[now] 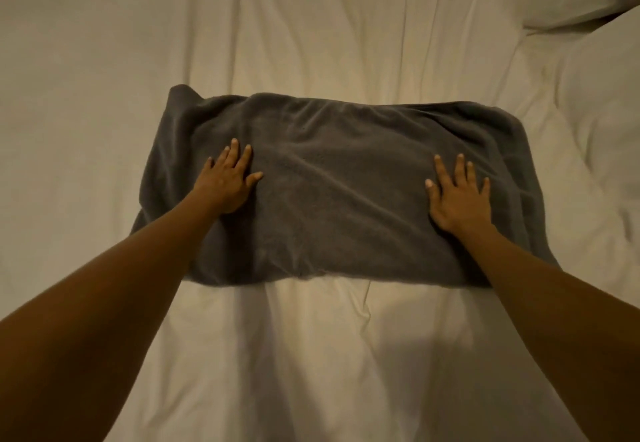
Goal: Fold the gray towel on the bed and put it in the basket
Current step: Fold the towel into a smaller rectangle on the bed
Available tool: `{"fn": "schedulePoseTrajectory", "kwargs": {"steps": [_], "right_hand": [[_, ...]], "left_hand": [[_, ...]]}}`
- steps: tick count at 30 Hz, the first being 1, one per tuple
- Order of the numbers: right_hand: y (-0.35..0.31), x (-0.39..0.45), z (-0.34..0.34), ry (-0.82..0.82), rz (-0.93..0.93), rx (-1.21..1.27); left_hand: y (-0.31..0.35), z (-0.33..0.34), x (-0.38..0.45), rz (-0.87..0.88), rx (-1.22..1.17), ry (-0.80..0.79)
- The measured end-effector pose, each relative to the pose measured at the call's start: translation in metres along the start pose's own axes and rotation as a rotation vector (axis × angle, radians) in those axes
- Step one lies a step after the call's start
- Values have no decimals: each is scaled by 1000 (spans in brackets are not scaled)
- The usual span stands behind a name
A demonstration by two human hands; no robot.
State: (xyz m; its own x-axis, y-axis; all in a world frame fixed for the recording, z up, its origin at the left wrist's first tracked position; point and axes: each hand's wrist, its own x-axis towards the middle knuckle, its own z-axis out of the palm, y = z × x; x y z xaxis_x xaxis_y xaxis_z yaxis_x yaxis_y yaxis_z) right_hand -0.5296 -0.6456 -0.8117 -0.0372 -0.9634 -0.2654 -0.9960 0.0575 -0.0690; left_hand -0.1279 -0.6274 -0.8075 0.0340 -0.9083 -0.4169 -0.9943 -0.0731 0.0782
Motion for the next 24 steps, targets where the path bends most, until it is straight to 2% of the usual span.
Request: {"fn": "schedulePoseTrajectory", "kwargs": {"steps": [3, 7, 11, 15, 19, 24], "right_hand": [[-2, -25, 6, 2, -34, 16], [-9, -78, 28, -49, -198, -9], [-12, -117, 53, -134, -284, -48], [-1, -121, 59, -43, -349, -126], [7, -112, 54, 21, -307, -143], [11, -107, 46, 64, -223, -151]], "left_hand": [[0, 6, -29, 2, -84, 25], [8, 32, -83, 96, -160, -21], [-3, 70, -117, 196, 35, -88], [-11, 88, -121, 204, 156, 74], [-4, 89, -117, 115, 221, 83], [-6, 81, -114, -24, 157, 84]]}}
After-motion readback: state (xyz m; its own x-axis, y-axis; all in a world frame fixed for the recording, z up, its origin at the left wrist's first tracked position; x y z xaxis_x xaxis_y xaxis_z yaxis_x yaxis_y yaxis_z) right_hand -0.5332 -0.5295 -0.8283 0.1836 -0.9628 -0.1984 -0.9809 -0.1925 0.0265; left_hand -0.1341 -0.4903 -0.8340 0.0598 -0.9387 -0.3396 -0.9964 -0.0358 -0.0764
